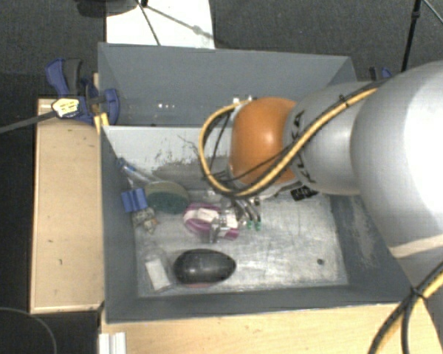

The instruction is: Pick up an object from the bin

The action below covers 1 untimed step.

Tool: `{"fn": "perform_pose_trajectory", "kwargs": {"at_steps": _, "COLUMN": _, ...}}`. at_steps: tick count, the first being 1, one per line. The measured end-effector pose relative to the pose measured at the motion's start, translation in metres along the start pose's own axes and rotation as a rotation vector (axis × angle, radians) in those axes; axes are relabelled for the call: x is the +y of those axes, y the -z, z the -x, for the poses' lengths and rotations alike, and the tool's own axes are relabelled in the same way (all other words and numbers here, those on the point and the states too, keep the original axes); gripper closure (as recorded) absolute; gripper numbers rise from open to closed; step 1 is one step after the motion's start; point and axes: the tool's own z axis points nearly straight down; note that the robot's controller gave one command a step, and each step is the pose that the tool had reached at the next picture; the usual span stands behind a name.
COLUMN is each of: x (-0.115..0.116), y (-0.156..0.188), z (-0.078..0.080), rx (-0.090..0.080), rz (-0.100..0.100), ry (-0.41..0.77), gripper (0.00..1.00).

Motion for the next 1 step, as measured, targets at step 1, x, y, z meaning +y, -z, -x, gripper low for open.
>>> {"fn": "perform_pose_trajectory", "kwargs": {"at_steps": 1, "x": 0.0162, "y": 0.1751, "z": -0.0148, "rx": 0.006, "rz": 0.000, "ry": 0.200, "gripper": 1.00}}
